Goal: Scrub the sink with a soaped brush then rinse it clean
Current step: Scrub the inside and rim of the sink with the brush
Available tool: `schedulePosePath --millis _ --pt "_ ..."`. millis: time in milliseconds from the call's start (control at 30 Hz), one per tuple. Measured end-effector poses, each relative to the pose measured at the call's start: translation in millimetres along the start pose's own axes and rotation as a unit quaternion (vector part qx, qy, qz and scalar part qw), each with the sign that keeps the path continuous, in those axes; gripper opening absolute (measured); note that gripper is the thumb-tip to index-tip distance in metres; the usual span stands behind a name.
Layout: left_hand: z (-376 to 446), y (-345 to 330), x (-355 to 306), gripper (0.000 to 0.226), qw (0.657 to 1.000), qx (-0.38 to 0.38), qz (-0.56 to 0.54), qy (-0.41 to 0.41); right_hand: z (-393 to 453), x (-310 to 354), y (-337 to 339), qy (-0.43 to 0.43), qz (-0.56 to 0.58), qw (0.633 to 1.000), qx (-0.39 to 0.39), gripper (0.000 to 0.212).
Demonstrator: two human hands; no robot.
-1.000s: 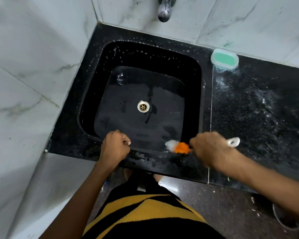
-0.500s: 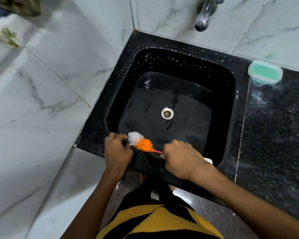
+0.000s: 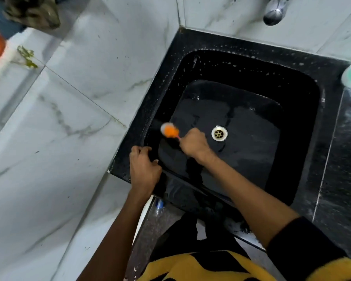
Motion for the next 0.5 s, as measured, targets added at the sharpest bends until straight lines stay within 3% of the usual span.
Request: schedulePosePath --millis 133,233,333,500 --pt "8.6 -1.4 -4.4 0.048 1.000 0.011 0.012 -0.019 9.0 28.4 20.9 0.008 0.042 0.997 -0.062 0.016" --pt "17.1 -2.0 -7.3 0.050 0.999 0.020 0.031 -0.030 -8.6 42.6 -2.6 0.025 0.018 0.999 -0.009 0.007" --pt "27.6 -2.5 -15.2 0.052 0.998 0.029 0.038 -0.046 -12.2 38.9 -22.3 0.006 0.065 0.998 0.024 0.016" --pt "40.9 -0.2 -28.9 0.051 0.995 0.019 0.042 -0.086 63.9 62.7 8.4 -0.009 0.188 0.973 -0.136 0.022"
Point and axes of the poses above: each hand's wrist, its own z-axis towards the middle knuckle, its own y-axis out of the back of the hand, x = y × z, the point moved 5 cm from there along z, towards the middle knuckle, and after that the axes turned 1 degree about -y, right-handed, at the moved point
